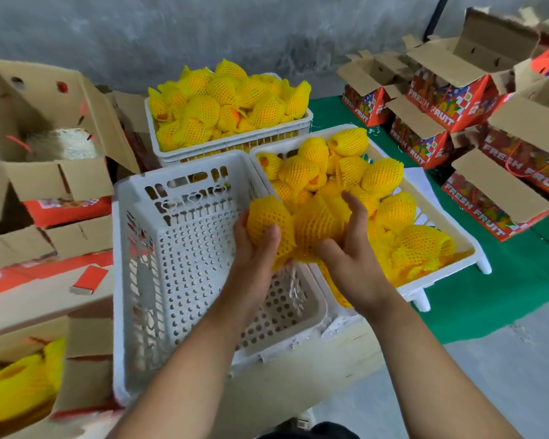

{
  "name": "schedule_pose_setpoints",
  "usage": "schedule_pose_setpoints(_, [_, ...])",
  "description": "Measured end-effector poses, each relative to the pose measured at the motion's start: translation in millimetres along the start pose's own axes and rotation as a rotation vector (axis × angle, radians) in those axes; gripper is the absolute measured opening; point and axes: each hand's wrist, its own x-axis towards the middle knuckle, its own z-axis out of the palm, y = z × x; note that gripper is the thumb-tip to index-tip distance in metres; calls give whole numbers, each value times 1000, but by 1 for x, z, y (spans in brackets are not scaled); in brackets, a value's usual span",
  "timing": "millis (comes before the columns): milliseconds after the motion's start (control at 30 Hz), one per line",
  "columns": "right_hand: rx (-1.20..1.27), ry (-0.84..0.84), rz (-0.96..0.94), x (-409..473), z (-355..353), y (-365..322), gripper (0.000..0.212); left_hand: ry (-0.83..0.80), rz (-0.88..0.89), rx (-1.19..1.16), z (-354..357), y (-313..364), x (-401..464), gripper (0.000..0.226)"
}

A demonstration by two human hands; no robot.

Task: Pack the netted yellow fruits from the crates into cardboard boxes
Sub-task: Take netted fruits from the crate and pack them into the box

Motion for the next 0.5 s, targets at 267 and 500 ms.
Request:
schedule_pose_setpoints(267, [279,-198,176,-55,190,-11,50,227,96,106,-183,28,-114,61])
schedule_pose_setpoints(500, [470,-319,276,-113,363,-11,35,337,43,204,-347,38,-204,60])
